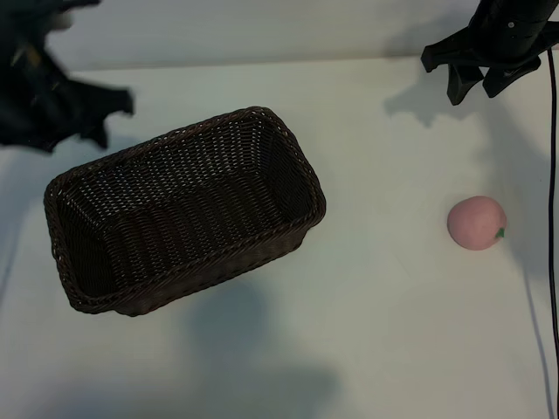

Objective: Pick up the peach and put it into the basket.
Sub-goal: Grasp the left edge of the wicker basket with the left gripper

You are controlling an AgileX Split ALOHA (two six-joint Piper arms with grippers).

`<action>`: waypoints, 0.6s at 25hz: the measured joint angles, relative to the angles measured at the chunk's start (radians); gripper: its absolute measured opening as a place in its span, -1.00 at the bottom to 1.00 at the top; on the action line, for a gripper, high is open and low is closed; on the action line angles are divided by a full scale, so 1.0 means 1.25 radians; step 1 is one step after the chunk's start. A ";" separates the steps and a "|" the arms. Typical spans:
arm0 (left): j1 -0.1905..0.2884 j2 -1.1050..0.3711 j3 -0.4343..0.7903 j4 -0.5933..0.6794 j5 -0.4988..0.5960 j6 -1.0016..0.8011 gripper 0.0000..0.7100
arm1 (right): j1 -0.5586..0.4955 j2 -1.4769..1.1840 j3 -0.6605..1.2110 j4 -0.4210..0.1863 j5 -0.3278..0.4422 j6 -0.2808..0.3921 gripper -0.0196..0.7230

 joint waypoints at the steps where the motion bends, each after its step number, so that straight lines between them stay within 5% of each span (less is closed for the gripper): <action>1: 0.000 -0.038 0.048 0.015 -0.009 -0.024 0.50 | 0.000 0.000 0.000 0.000 0.000 0.000 0.31; 8: 0.000 -0.217 0.288 0.102 -0.079 -0.219 0.50 | 0.000 0.000 0.000 0.000 -0.001 0.000 0.31; 15: 0.000 -0.168 0.364 0.102 -0.194 -0.309 0.50 | 0.000 0.000 0.000 0.000 0.000 -0.001 0.31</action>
